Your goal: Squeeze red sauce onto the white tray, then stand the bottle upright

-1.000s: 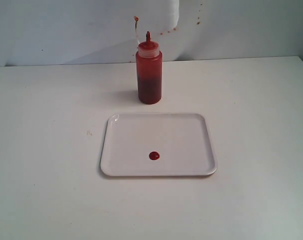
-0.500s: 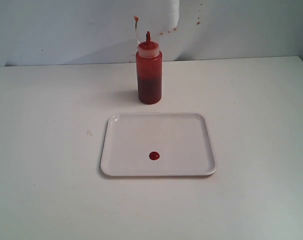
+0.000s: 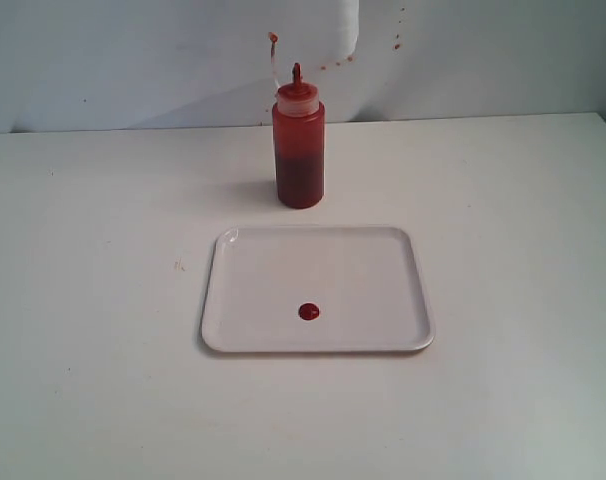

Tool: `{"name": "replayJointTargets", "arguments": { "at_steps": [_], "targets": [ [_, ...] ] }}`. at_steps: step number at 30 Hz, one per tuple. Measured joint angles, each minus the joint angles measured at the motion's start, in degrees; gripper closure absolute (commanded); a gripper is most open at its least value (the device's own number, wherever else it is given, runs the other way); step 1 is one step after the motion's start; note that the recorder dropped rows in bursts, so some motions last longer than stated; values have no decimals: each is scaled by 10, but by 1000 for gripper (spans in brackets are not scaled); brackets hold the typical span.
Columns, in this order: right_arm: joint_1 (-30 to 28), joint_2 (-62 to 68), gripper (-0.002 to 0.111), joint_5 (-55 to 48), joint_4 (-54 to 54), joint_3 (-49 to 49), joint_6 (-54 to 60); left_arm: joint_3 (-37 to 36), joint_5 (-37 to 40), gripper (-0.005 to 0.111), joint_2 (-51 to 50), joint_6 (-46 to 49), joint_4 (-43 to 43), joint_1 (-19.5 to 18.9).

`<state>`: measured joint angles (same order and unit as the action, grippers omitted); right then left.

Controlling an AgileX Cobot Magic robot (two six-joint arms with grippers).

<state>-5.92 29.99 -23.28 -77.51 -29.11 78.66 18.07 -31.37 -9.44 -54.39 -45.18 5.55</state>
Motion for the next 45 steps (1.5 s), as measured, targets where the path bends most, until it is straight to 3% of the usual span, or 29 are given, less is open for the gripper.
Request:
{"name": "replayJointTargets", "arguments": {
  "at_steps": [4,6,9,12,22,32,45],
  "targets": [
    [0,0,108,0,0,0,0,-44,162,107,11,267,294,0],
    [0,0,108,0,0,0,0,-56,256,107,20,417,402,0],
    [0,0,108,0,0,0,0,-73,362,107,31,574,473,0],
    [0,0,108,0,0,0,0,-98,407,107,43,624,483,0],
    [0,0,108,0,0,0,0,-175,436,107,91,598,484,0],
    [0,0,108,0,0,0,0,-178,481,107,92,486,442,0],
    [0,0,108,0,0,0,0,-178,481,107,92,494,433,0]
  ]
}}
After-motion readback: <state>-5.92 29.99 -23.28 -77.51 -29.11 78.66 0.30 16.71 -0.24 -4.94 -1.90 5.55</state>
